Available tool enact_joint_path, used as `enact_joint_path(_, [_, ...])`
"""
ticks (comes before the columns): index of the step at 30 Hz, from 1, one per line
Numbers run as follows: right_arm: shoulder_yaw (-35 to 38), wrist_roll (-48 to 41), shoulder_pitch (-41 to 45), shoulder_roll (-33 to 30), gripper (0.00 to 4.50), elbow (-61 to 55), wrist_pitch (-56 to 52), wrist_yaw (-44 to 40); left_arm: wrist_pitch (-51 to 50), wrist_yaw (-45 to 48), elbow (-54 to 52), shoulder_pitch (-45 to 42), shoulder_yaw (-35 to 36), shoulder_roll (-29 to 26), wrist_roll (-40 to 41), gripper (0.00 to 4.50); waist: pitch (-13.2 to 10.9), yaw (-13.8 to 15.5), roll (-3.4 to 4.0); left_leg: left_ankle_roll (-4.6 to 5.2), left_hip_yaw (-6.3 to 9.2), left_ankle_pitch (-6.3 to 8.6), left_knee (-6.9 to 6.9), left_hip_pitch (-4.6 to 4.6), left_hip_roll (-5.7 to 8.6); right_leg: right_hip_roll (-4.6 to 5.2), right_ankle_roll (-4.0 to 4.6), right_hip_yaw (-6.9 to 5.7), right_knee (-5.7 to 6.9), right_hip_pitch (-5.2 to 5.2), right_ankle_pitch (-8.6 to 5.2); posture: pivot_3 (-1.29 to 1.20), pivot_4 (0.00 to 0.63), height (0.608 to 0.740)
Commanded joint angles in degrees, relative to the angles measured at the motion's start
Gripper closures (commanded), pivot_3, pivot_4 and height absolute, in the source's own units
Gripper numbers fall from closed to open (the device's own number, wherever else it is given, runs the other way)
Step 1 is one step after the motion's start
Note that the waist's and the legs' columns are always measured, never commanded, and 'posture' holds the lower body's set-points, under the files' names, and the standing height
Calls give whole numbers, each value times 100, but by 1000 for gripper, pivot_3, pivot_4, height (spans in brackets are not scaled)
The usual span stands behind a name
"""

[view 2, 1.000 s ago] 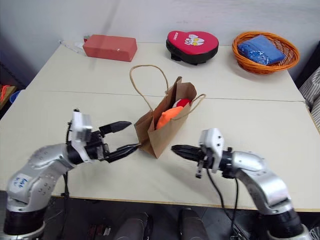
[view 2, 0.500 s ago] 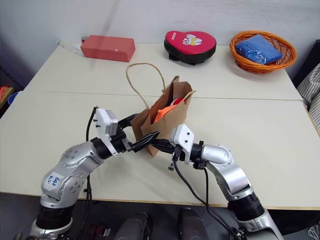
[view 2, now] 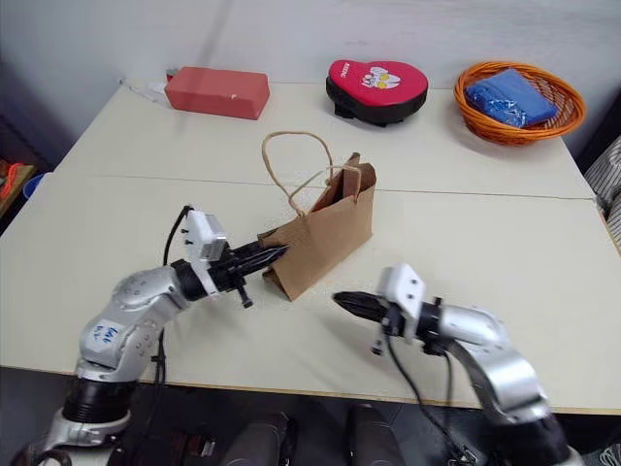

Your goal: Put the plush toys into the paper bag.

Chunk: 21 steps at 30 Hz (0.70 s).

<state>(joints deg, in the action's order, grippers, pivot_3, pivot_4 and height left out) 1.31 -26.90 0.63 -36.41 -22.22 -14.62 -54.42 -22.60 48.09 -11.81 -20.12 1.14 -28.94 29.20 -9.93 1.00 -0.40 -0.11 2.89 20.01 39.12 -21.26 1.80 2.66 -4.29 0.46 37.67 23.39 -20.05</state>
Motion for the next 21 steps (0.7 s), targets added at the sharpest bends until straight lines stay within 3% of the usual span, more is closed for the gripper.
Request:
enact_joint_path(1, [1068, -439, -525, -178, 4500, -222, 620, -380, 92, 1426, 593, -575, 96, -329, 537, 4470, 0, 21, 0, 0, 0, 0, 1, 1, 0, -1, 0, -1, 2, 0, 0, 0, 150, 740])
enact_joint_path(5, [2168, -635, -1155, -509, 4500, -30, 907, -751, 550, 3081, 1726, -1421, -319, -595, 316, 4470, 0, 30, 0, 1, -5, 0, 1, 4, 2, -3, 0, -1, 6, -4, 0, 0, 150, 740])
enact_joint_path(8, [2607, -874, -1305, -517, 4500, 27, 1001, -852, 1269, 3838, 2635, -1916, -504, -485, 11, 4470, 0, 19, 0, 3, -7, 0, 1, 7, 3, -5, 0, 0, 6, -6, 0, 0, 150, 740])
enact_joint_path(15, [2689, -792, -1707, -381, 4500, -122, 1292, -940, 2189, 4197, 4090, -2443, -701, -193, -563, 4470, 0, 19, -1, 9, -15, 2, 4, 8, 2, -9, 0, 8, 21, -3, 0, 0, 150, 740])
enact_joint_path(17, [2663, -846, -1652, -345, 4128, -194, 1232, -798, 2059, 3897, 4264, -2491, -646, -174, -631, 4297, 0, 19, -1, 9, -15, 2, 8, 8, 2, -9, -1, 8, 20, -2, 0, 0, 150, 740])
enact_joint_path(21, [2601, -867, -1579, -415, 2848, -182, 1214, -866, 1715, 3727, 3926, -2375, -432, -334, -525, 3208, 0, 21, -1, 9, -11, 2, 10, 7, 1, -7, 0, 8, 21, -1, 0, 0, 150, 740])
